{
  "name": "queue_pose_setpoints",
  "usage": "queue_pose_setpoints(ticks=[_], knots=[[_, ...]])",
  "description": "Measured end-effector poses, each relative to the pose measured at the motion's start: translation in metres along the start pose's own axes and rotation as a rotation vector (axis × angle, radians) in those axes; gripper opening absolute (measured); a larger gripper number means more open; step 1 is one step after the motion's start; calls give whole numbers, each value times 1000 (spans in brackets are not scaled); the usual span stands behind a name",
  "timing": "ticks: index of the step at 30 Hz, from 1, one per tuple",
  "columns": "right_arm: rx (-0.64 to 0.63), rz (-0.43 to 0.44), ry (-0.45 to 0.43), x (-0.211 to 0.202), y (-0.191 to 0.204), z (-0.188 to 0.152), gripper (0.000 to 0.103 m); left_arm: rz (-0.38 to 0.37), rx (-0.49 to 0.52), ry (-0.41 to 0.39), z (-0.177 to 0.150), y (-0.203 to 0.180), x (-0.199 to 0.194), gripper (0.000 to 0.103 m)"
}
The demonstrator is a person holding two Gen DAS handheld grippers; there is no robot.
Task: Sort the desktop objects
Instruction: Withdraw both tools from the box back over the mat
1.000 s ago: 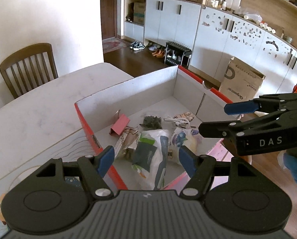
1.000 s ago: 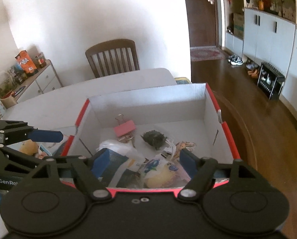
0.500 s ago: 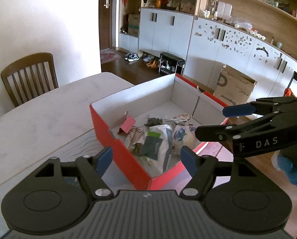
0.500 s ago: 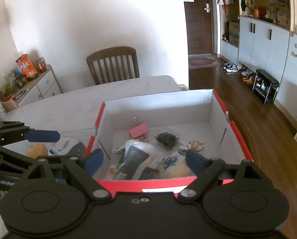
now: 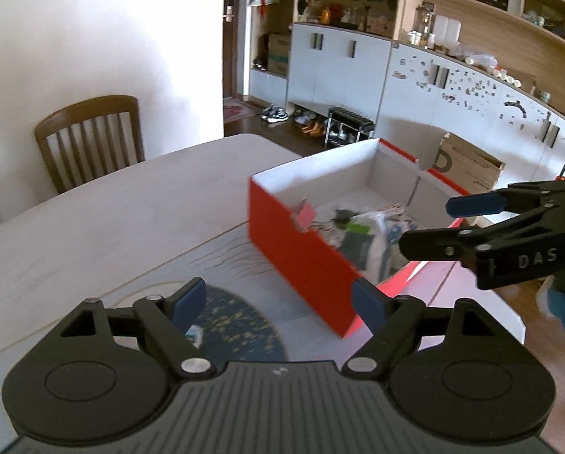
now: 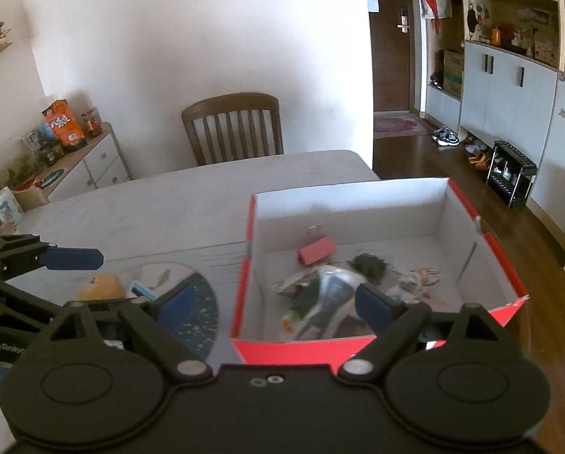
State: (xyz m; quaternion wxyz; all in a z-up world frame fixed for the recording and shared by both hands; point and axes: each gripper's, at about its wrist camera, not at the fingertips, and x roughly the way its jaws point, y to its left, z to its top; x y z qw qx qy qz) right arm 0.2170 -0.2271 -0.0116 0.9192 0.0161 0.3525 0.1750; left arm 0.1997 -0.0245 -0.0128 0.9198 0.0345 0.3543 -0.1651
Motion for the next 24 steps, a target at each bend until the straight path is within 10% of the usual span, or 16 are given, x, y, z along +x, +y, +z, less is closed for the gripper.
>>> queue_pose_setpoints(ticks=[10, 24], knots=[[-36, 7, 29, 19, 51, -6, 96, 43, -21, 6, -30, 61, -11, 103], [-34, -3, 117, 81, 112, -17, 102, 109, -25, 76, -66, 135, 6, 103]])
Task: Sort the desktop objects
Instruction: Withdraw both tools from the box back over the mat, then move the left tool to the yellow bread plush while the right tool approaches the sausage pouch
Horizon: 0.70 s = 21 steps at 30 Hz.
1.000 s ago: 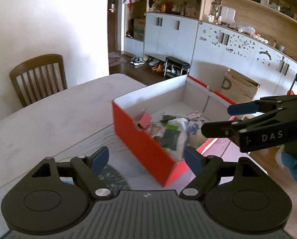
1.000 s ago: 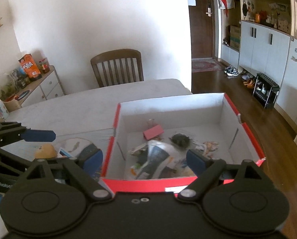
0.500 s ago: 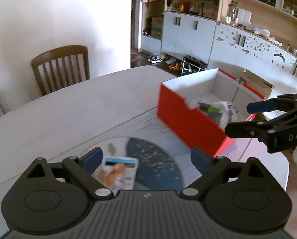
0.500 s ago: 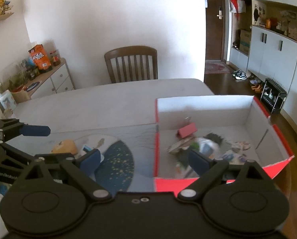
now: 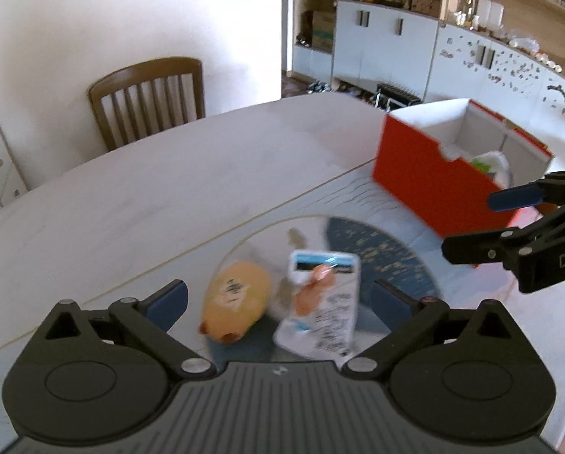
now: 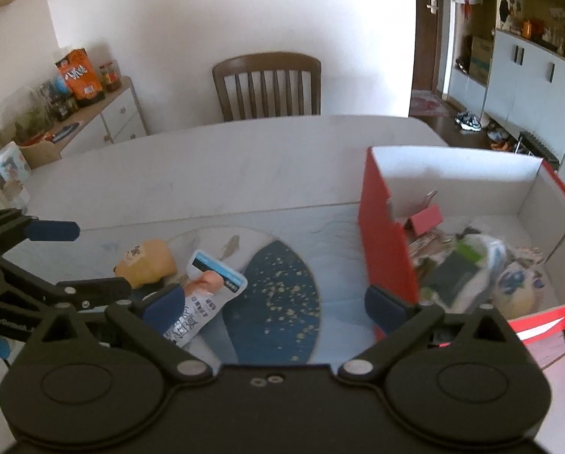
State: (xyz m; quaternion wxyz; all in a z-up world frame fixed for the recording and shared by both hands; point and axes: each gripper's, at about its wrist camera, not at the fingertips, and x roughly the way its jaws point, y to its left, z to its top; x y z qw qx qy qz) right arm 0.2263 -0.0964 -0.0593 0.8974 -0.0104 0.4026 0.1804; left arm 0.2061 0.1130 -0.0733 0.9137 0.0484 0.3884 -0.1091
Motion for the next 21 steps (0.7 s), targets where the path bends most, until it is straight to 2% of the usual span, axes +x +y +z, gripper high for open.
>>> queue_pose_setpoints(ticks=[9, 21], knots=[[-9, -36, 40, 47, 25, -1, 102, 21, -26, 58, -15, 37, 30, 103], [46, -49, 105, 96, 42, 6, 99, 3, -6, 76, -13, 48, 54, 103]])
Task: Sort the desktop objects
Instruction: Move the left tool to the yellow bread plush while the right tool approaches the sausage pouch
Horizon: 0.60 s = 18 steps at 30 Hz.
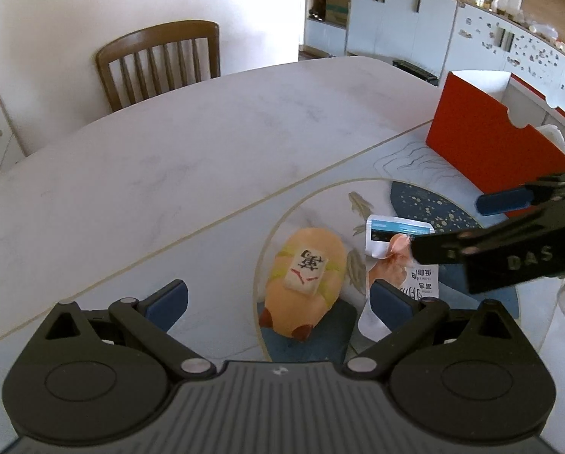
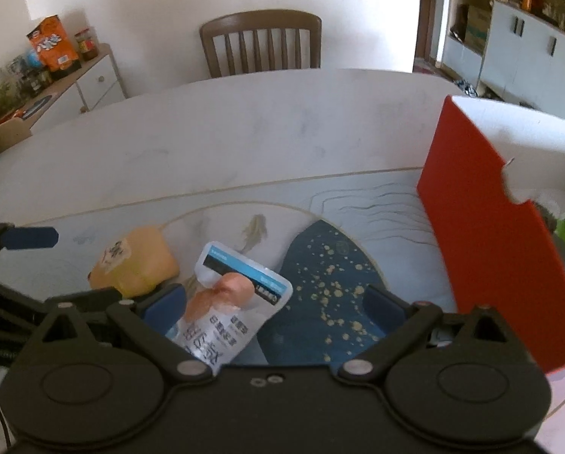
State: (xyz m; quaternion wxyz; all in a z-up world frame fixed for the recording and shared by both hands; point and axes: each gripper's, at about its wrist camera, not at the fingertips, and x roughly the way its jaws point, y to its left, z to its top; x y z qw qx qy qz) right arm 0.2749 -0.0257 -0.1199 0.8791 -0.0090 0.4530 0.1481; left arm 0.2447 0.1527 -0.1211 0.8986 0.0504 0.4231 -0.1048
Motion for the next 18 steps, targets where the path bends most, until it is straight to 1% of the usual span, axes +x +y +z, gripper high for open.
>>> queue_pose_setpoints(ticks=[3, 7, 13, 18], knots=[[20, 3, 20, 9, 1, 3, 98, 10, 20, 0, 0, 0, 5, 103], [9, -6, 43, 20, 5, 2, 97, 12, 1, 13, -2, 8, 11, 103], [8, 5, 69, 31, 11, 4, 96, 2, 1, 19, -3, 11, 16, 103], [20, -2, 86, 38, 13, 6, 90, -3, -4, 20, -2, 12, 19, 103]])
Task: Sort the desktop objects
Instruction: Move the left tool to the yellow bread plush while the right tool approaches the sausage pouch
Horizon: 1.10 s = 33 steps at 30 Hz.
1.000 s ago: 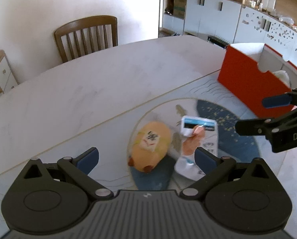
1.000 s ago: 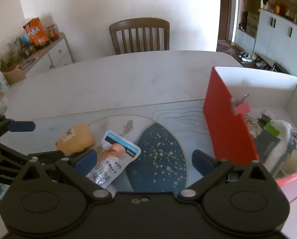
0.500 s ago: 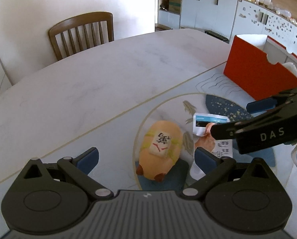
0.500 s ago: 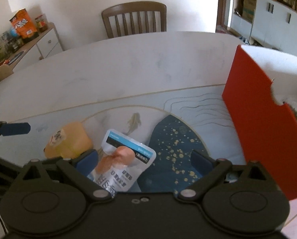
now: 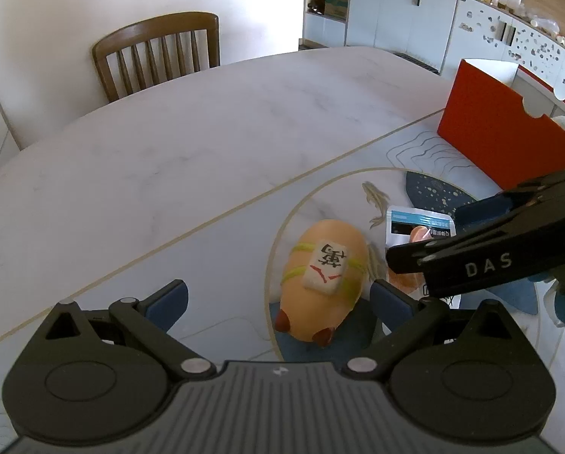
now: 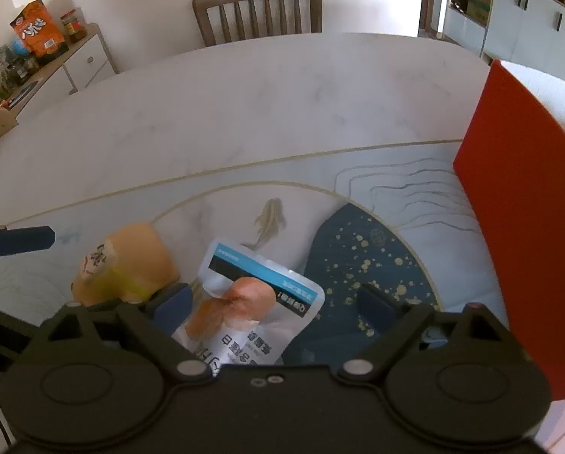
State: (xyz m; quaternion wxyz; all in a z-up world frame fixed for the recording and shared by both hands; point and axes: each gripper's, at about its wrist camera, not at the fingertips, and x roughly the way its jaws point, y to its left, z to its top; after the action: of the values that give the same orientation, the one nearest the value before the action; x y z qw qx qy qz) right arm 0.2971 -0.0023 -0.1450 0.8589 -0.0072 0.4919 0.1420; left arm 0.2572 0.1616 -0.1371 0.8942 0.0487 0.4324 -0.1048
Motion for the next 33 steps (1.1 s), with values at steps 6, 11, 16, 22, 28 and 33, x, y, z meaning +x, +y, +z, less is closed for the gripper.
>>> queue_pose_setpoints(ticks=[6, 11, 16, 22, 28, 33], knots=[[-15, -17, 1, 4, 8, -1, 89, 3, -6, 8, -1, 2, 4, 103], [-27, -24, -10, 3, 10, -2, 87, 1, 0, 13, -2, 3, 6, 103], [-74, -41, -33, 2, 12, -6, 71, -3, 20, 12, -2, -2, 9, 102], [-69, -19, -42, -1, 7, -7, 67, -20, 35, 4, 0, -5, 10, 101], [-35, 26, -51, -9, -5, -8, 51, -44, 16, 9, 3, -6, 12, 91], [-49, 47, -70, -18, -11, -10, 39, -52, 15, 20, 4, -8, 15, 85]])
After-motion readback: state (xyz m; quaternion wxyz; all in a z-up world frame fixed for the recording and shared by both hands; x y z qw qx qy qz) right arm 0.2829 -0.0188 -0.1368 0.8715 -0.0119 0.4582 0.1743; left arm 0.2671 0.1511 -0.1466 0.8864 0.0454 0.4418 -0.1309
